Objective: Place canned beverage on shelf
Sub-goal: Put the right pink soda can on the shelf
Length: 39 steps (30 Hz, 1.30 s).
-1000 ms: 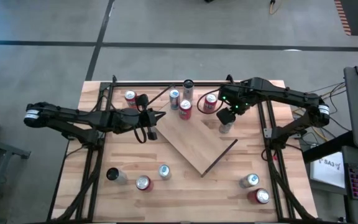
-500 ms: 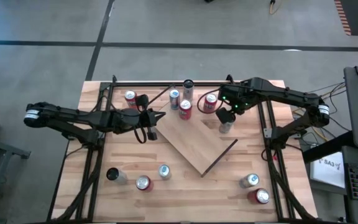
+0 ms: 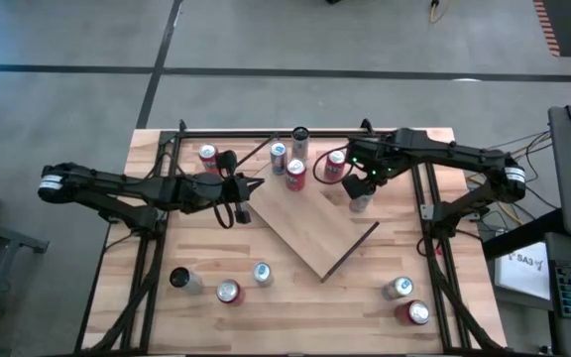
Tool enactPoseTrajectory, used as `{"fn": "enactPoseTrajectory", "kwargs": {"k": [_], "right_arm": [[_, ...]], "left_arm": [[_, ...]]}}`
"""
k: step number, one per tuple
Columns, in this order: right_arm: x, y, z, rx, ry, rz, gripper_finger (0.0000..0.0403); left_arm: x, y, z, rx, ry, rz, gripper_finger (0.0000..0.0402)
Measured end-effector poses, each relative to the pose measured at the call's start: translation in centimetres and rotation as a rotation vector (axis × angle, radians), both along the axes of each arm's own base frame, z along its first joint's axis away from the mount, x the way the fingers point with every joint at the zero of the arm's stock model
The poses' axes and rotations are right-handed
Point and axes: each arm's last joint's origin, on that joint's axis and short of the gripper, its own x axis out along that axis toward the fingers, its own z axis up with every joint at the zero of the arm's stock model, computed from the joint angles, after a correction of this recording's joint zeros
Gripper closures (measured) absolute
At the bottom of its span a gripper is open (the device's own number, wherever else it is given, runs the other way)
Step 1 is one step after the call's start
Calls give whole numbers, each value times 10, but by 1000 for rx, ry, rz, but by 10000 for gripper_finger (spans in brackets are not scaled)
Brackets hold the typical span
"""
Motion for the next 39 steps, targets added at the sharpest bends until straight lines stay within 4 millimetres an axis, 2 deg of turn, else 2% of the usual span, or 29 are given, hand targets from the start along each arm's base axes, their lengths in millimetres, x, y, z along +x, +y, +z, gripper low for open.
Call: {"fn": "enactPoseTrajectory", "kwargs": {"k": [8,25,30,36,39], "right_arm": [[-1,1,-22,45,33,2,64],[4,0,-47,35,-4,-11,65],[2,0,-53,42,13,-21,91],[2,0,-54,44,16,-51,158],[2,0,-53,41,14,-54,165]], "left_arm": [[0,0,0,0,1,0,402],[0,0,0,0,1,0,402],[0,0,0,0,1,0,402],[0,0,0,0,1,0,402],[0,0,0,0,1,0,402]]}}
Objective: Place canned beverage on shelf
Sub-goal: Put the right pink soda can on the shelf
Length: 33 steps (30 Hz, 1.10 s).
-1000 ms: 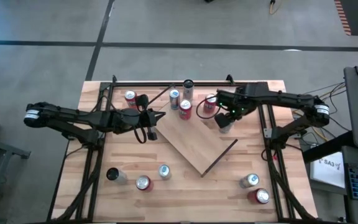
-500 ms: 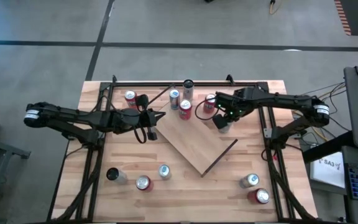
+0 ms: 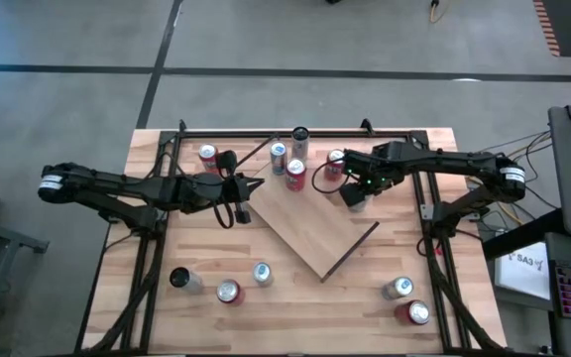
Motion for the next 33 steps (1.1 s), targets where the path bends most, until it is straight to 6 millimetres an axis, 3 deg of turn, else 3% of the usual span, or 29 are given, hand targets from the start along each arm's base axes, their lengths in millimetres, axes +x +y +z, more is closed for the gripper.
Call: {"fn": "enactPoseTrajectory", "kwargs": {"k": [12,27,33], "right_arm": [[5,-4,20,-24,-63,5,165],[14,-7,97,-112,-276,83,165],[28,-8,108,-110,-313,139,165]], "left_arm": [[0,0,0,0,0,0,402],[0,0,0,0,0,0,402],[0,0,0,0,0,0,402]]}}
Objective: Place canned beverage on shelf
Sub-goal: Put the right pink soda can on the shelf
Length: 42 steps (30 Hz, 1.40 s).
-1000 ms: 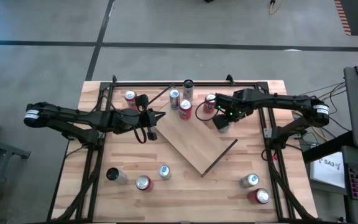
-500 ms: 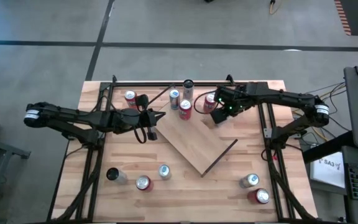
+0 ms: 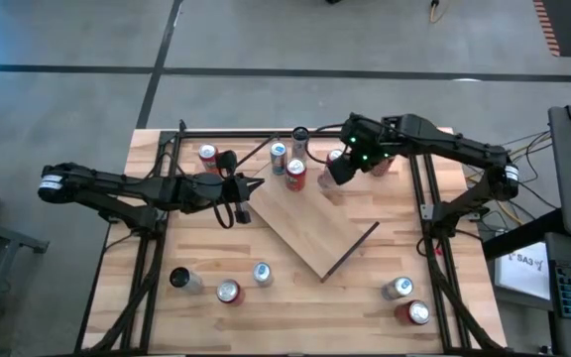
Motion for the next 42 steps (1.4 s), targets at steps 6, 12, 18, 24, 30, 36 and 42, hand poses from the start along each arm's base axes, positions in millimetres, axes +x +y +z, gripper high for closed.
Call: {"fn": "enactPoseTrajectory", "kwargs": {"k": [6,12,18,24,30,36,42], "right_arm": [[20,11,0,66,8,118,165],[34,27,-3,76,119,204,165],[49,43,-18,82,262,330,161],[61,53,-28,1,330,474,162],[63,53,-31,-70,347,498,161],[61,52,-28,-117,346,484,160],[67,51,-27,-151,288,516,159]], "left_arm": [[0,0,0,0,0,0,402],[0,0,0,0,0,0,402],[0,0,0,0,0,0,402],[0,0,0,0,0,0,402],[0,0,0,-1,0,0,402],[0,0,0,-1,0,1,402],[0,0,0,-1,0,0,402]]}}
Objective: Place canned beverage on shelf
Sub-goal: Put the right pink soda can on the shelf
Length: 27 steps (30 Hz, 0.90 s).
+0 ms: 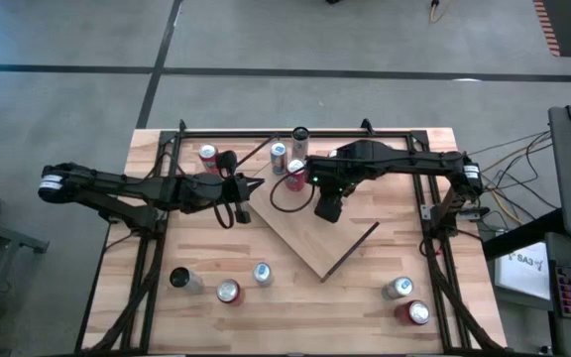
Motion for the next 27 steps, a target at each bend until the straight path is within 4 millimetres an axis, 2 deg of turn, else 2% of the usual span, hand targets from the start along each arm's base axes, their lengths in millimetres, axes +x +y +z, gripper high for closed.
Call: {"fn": "enactPoseTrajectory", "kwargs": {"k": [12,27], "right_arm": [[1,0,-19,-5,39,35,159],[1,0,-20,-1,31,42,158]], "left_arm": [[0,0,0,0,3,0,402],[0,0,-1,-4,5,2,402]]}}
